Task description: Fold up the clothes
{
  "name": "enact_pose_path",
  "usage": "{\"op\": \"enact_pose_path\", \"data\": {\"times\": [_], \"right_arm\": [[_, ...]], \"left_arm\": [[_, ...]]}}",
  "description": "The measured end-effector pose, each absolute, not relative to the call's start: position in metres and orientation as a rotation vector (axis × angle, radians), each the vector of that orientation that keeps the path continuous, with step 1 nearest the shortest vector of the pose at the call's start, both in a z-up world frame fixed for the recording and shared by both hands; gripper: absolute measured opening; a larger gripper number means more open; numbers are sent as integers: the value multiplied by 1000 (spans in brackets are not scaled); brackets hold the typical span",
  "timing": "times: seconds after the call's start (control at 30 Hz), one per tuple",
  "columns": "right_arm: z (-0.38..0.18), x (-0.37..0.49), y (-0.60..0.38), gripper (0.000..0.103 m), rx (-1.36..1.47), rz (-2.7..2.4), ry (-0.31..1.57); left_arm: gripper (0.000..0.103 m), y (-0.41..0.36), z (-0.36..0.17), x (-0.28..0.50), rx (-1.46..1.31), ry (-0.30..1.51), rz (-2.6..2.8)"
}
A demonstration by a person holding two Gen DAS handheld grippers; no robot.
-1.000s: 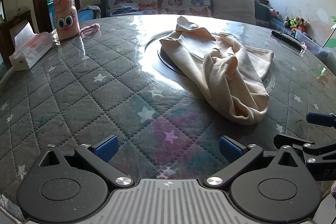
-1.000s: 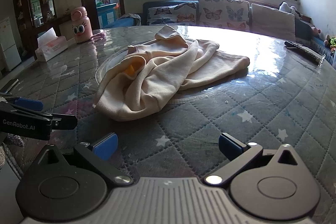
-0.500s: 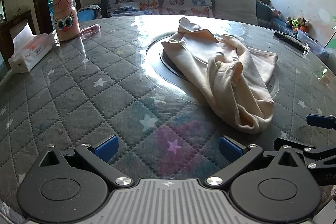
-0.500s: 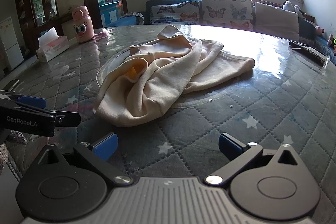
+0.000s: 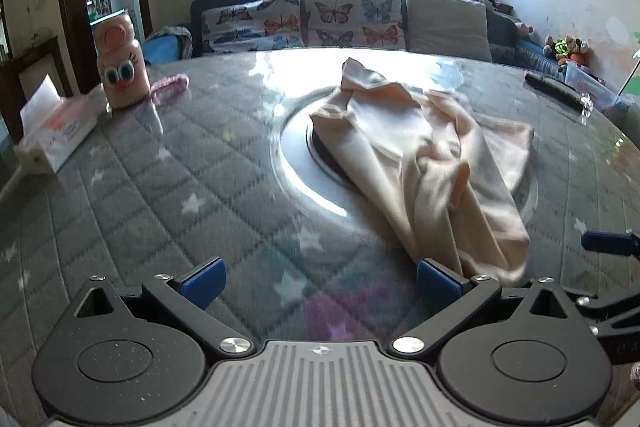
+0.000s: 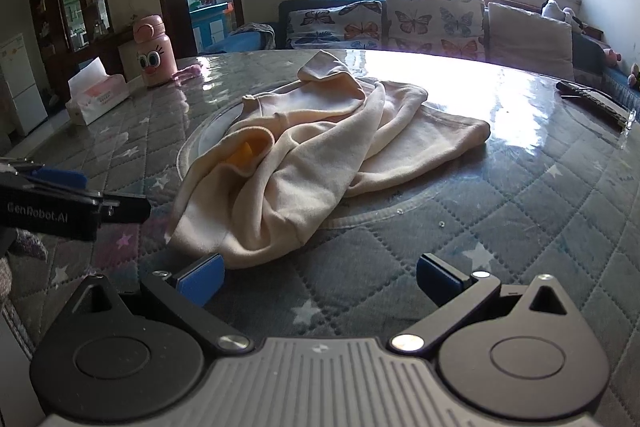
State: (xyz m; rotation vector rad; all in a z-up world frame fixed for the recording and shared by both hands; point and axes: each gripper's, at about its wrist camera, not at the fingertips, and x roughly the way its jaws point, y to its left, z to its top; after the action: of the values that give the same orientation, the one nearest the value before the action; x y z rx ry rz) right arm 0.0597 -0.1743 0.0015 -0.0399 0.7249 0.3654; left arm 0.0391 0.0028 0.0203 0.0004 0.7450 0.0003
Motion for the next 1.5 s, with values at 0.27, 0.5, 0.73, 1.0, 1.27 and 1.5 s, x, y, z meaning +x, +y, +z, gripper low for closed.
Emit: {"op": "enact_pose_path", "data": {"times": [0.27,0.5,0.73,1.0,1.27,1.5], "right_arm": [[11,91,-187,101,0,347,730],[28,134,-207,91,81,309,718],[36,189,-213,77,122,291,729],[26,239,-180,59,85,355,762],[1,253,-169,12,84,338,816],[19,215,-202,5,122,293,739]], "left_arm": [[102,-12,44,76,43,675,-54],[85,-35,40,123,90,693,-128],[53,-46,22,153,93,741,-227],[8,-38,15,158,64,755,-270],[6,-1,31,142,-31,698,-195],[5,39,40,111,-98,670,-107]]}}
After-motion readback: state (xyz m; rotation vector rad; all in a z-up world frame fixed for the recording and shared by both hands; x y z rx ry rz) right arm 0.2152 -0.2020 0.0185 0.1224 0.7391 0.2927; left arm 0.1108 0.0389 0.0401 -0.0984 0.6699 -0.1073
